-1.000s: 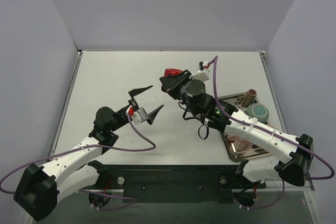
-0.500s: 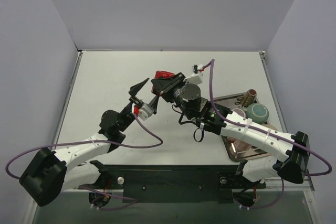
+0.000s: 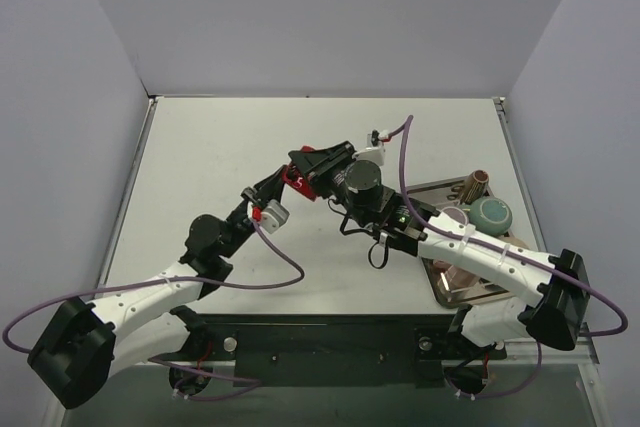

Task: Turn the mug right side up

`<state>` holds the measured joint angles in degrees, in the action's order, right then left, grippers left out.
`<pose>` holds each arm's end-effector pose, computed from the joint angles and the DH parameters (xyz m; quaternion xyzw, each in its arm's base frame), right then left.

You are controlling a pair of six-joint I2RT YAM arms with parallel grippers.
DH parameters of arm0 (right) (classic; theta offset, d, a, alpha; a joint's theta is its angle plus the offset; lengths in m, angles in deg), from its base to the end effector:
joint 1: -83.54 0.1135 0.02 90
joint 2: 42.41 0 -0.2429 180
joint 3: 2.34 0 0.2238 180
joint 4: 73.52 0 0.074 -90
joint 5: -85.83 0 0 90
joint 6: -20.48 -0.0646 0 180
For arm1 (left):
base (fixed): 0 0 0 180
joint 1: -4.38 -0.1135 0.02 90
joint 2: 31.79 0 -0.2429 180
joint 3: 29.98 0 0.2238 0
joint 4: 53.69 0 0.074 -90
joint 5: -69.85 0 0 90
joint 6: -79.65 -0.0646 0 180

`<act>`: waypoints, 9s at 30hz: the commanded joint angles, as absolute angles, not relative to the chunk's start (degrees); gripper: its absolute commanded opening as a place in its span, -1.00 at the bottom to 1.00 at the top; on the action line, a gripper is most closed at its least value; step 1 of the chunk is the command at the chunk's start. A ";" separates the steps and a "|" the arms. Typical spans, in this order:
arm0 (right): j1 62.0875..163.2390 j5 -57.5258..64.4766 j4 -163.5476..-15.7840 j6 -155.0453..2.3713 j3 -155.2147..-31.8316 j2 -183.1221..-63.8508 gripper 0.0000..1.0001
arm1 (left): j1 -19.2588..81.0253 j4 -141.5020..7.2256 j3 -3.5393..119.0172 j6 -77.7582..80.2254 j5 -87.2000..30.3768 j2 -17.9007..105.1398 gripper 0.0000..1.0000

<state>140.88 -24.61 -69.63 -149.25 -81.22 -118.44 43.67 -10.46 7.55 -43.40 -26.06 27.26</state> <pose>0.1909 0.2560 0.3761 0.2570 0.6156 0.6414 0.3789 0.1751 -0.1519 0.2909 0.3653 0.4273 -0.0739 0.8237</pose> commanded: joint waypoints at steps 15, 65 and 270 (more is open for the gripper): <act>130.58 -60.50 -111.46 -121.38 -77.92 -108.32 0.75 | 16.89 -80.87 33.36 -23.79 -36.12 37.44 -1.00; 118.26 -58.65 -134.24 -181.58 -80.89 -143.65 0.38 | -4.93 -126.54 78.73 -33.46 -45.90 68.06 0.04; 91.71 -45.92 -113.60 -142.83 -74.50 -139.18 -0.87 | 19.06 -130.41 75.13 -38.65 -42.82 61.38 -0.05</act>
